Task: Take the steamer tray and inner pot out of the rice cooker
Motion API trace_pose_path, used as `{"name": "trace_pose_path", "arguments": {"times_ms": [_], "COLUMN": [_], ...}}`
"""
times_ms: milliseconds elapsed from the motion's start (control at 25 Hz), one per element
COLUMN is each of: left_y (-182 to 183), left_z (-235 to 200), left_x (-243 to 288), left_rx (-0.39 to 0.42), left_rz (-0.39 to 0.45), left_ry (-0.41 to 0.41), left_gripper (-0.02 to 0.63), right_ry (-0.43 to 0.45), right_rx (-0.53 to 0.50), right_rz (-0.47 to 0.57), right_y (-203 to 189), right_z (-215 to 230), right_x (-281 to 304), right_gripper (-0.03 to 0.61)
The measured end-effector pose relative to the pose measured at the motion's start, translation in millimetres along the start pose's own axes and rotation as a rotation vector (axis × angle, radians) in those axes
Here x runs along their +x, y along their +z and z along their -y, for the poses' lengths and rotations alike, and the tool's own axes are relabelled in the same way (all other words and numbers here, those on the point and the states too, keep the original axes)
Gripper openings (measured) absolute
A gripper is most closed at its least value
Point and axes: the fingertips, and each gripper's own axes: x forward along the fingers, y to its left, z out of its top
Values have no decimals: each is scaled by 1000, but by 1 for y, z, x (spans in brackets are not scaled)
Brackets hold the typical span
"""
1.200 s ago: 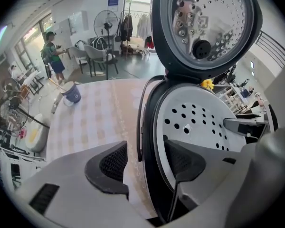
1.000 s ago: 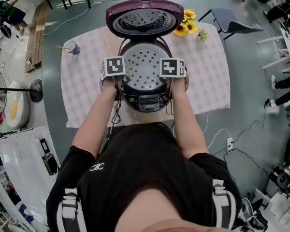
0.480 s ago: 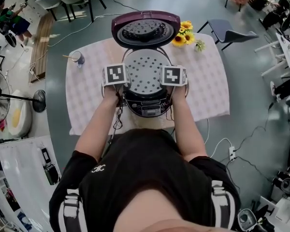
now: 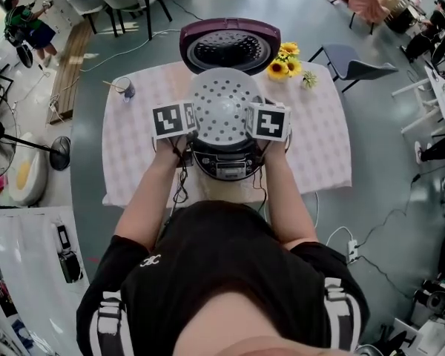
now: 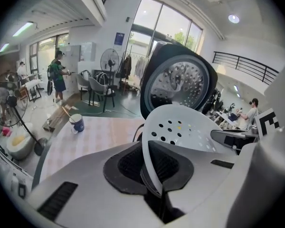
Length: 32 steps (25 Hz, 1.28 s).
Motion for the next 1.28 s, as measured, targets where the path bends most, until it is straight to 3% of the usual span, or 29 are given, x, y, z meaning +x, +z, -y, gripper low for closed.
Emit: {"name": "trace_pose_path", "arguments": {"times_ms": [400,840,1040,1280], "left_y": [-1,-56,-63,-66], "left_z": [-6,-74,-108,-161], "left_x": [-72,-138,-160,-171], "left_rx": [-41,-178,-198,-205], "left_rz": [180,273,320,320], "left_ry": [95,300,314,314], "left_gripper": [21,21,23,25], "right_ry": [152,379,433,437], "right_rx": [-38,-171,-210,-228], "right_rz": [145,176,184,177], "right_y": [22,9,11,11], "right_z": [-34,-133,-179,-233], "right_x": [-42,-44,-42,-32], "right_gripper": [14,12,12,12]}}
